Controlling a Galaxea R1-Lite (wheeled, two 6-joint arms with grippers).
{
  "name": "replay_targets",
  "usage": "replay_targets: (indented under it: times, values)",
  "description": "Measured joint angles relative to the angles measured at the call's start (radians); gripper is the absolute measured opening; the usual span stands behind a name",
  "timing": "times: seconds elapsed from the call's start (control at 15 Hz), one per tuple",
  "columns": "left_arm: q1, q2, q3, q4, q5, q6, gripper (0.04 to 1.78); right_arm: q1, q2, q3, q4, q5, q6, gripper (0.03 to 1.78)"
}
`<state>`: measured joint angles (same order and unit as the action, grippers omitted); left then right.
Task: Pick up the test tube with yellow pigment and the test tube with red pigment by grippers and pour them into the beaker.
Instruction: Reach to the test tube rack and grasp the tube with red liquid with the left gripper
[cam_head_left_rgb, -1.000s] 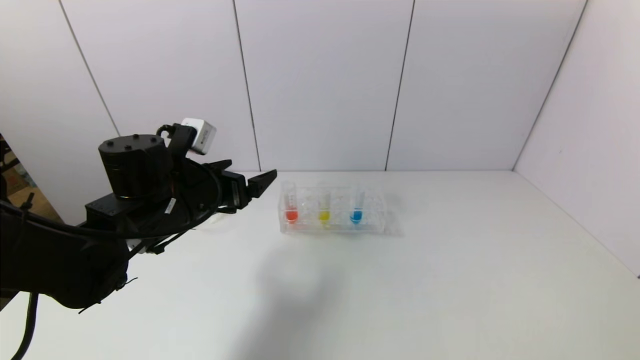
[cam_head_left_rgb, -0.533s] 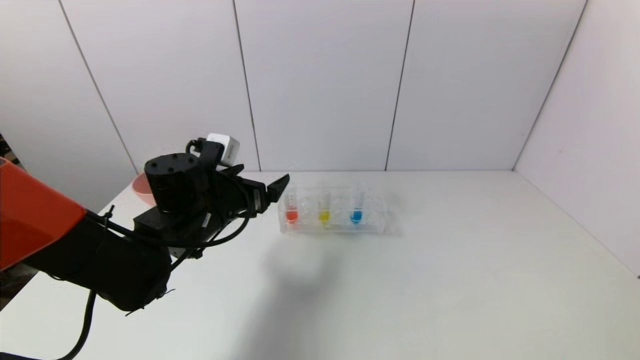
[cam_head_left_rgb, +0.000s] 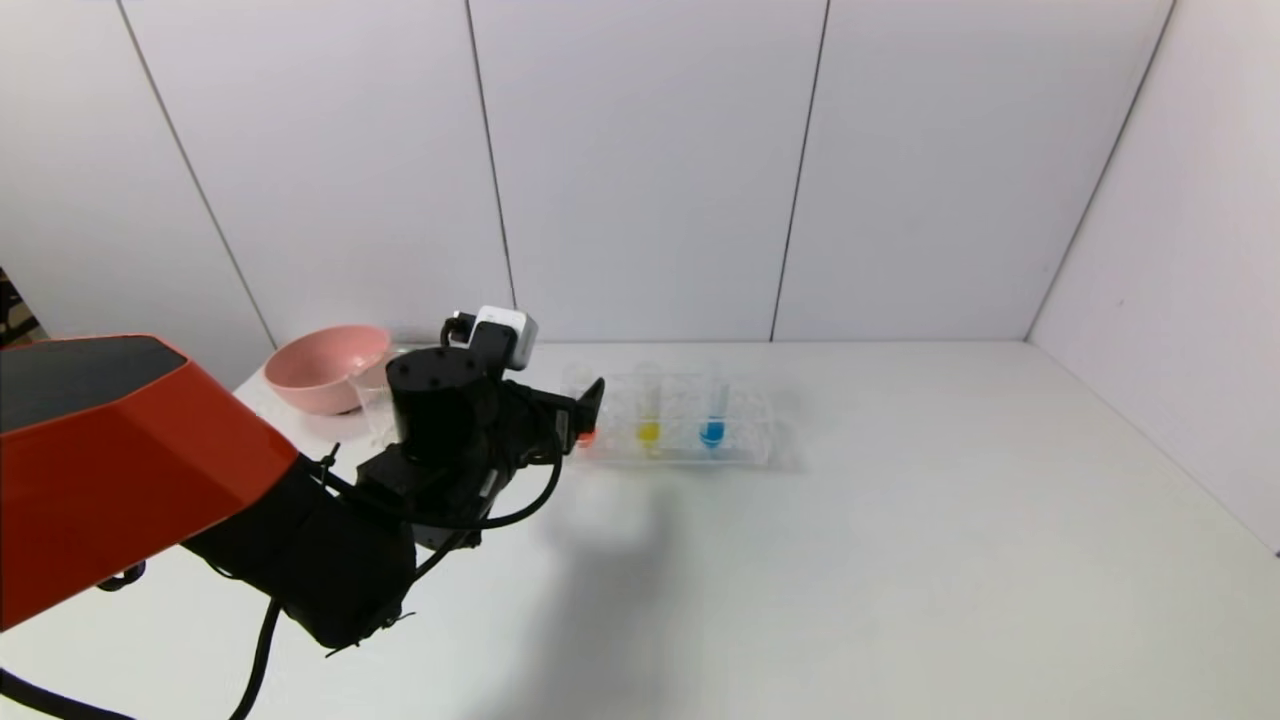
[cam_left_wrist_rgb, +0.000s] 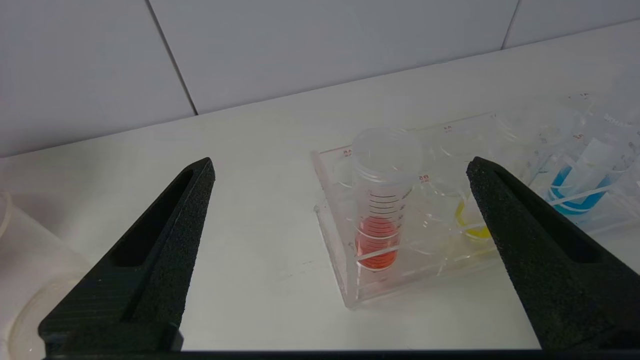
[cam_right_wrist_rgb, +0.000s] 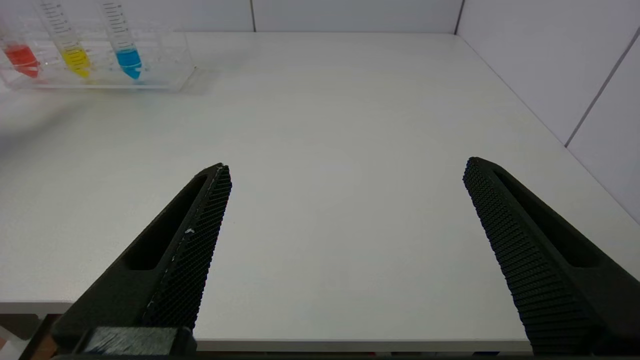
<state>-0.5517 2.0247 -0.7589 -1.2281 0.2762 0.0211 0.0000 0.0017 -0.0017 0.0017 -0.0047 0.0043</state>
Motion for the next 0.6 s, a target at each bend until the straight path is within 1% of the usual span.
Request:
replay_targets:
  times: [0.4,0.6]
  values:
    - [-0.058,0.039,-0.046,0.002,0.133,-0.001,1.76,0.000,0.000,0.000,0.000,0.000,0.000,1.70]
    - [-0.076,0.062,-0.073,0.003,0.181,-0.006,1.76,0.000,0.000,0.000,0.000,0.000,0.000,1.70]
